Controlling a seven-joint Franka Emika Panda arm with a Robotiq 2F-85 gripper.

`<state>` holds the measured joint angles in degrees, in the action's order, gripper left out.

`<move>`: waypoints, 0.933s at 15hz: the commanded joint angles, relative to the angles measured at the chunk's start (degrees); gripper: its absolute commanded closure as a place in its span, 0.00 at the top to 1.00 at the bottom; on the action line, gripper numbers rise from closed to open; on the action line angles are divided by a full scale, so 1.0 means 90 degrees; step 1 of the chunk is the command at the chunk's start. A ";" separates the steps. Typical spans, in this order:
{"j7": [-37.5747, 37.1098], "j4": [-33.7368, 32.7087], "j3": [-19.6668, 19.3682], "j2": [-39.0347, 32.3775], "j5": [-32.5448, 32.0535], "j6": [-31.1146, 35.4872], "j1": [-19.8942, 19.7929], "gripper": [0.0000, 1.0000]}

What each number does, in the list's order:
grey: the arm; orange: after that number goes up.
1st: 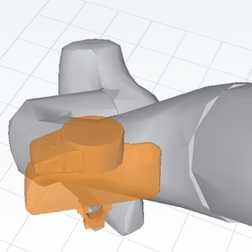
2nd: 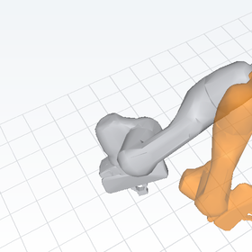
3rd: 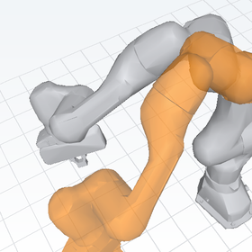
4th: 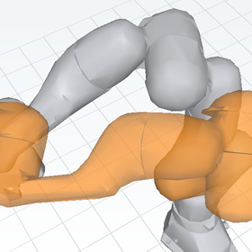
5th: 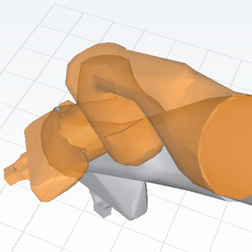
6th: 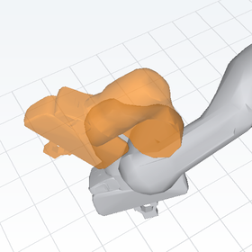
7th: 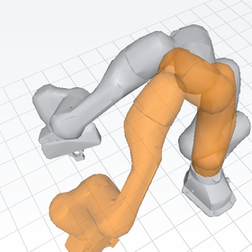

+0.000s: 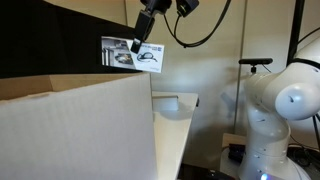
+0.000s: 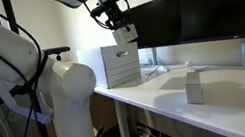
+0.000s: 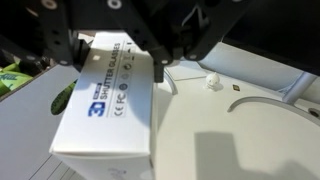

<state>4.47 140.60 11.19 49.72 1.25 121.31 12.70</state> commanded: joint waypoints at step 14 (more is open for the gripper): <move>-0.0213 0.0044 0.0000 -0.0127 -0.0131 -0.0208 -0.0121 0.32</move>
<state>4.04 141.70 11.57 49.22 1.10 120.64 12.71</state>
